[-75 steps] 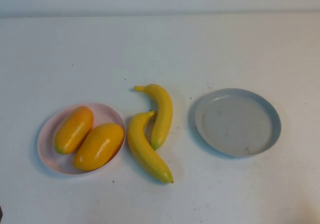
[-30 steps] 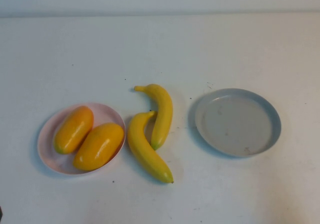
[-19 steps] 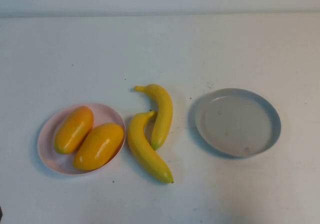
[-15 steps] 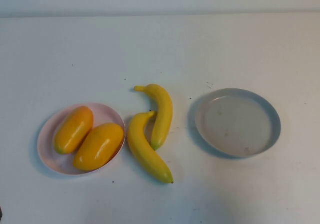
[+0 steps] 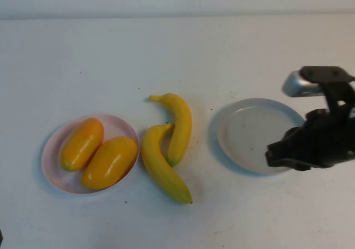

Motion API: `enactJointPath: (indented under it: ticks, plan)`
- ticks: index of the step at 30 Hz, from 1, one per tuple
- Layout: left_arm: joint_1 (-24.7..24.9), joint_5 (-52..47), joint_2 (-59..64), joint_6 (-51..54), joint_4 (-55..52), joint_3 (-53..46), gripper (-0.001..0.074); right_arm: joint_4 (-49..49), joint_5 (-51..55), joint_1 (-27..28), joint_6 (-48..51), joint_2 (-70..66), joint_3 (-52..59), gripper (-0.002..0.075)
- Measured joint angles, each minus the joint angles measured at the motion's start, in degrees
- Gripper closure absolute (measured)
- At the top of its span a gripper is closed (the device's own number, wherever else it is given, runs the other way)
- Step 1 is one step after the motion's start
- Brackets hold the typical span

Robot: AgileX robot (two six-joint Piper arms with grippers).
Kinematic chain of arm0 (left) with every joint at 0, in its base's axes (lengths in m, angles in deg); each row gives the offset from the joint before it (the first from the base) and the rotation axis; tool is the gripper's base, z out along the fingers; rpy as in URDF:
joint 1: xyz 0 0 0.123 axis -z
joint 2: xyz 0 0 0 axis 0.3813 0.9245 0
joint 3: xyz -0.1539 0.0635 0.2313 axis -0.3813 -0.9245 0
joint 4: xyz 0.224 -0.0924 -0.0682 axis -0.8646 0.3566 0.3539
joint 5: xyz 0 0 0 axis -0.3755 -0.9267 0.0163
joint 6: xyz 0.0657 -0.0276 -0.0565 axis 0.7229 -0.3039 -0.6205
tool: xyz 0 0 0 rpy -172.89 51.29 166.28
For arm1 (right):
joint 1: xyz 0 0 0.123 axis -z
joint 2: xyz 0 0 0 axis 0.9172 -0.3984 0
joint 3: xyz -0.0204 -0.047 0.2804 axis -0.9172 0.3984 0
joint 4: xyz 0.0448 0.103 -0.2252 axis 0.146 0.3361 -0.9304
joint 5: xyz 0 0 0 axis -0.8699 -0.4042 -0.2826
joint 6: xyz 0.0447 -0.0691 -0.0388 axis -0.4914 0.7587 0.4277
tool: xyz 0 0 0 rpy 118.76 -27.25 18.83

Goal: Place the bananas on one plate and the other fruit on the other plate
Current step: Put another type of fruit in the right plate

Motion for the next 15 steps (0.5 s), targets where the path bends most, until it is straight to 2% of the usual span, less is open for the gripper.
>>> enactJointPath:
  ticks: [6, 10, 13, 15]
  plan:
    - [0.0, 0.0, 0.0, 0.0, 0.0, 0.0, 0.0738, -6.7, 1.3, -11.4, -4.6, -12.4, -10.4, 0.0743]
    - [0.0, 0.0, 0.0, 0.0, 0.0, 0.0, 0.0738, -8.5, 5.8, -16.4, -5.0, -20.6, -19.0, 0.0736]
    - [0.0, 0.0, 0.0, 0.0, 0.0, 0.0, 0.0738, -9.4, 11.1, -18.6, -5.0, -26.1, -25.7, 0.0692]
    - [0.0, 0.0, 0.0, 0.0, 0.0, 0.0, 0.0738, -10.0, 14.7, -19.3, -5.0, -29.6, -30.1, 0.0629]
